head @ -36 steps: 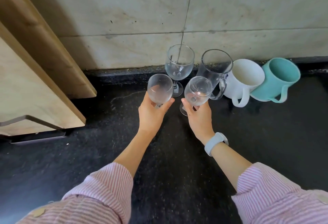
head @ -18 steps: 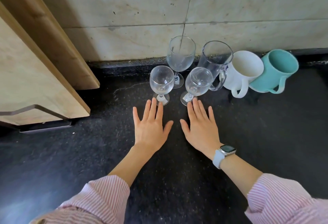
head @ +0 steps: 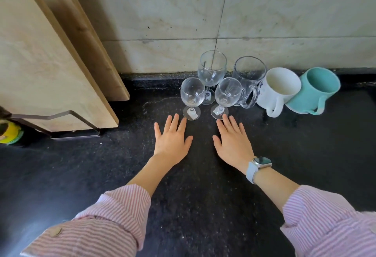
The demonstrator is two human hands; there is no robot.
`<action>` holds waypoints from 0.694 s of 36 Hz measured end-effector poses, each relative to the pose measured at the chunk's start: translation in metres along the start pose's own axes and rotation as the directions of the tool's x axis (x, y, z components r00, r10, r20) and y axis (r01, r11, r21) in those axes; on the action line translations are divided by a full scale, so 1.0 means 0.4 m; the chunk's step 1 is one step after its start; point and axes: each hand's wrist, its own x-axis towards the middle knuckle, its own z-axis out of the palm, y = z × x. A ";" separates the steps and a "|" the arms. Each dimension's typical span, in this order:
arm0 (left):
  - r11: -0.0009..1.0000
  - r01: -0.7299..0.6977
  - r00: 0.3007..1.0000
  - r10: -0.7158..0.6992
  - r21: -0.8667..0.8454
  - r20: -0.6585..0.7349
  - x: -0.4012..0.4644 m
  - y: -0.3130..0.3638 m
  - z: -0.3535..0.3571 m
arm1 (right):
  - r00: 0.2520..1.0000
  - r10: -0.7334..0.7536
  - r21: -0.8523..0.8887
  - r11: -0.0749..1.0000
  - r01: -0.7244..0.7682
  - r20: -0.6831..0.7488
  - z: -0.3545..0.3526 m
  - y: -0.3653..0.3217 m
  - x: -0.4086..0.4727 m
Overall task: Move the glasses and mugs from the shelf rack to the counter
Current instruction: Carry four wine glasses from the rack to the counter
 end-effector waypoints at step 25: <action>0.681 0.667 0.445 -0.691 -0.304 -0.570 -1.390 -0.468 -0.172 | 0.448 -0.891 0.152 0.435 0.887 -0.065 -0.055 -0.950 -0.801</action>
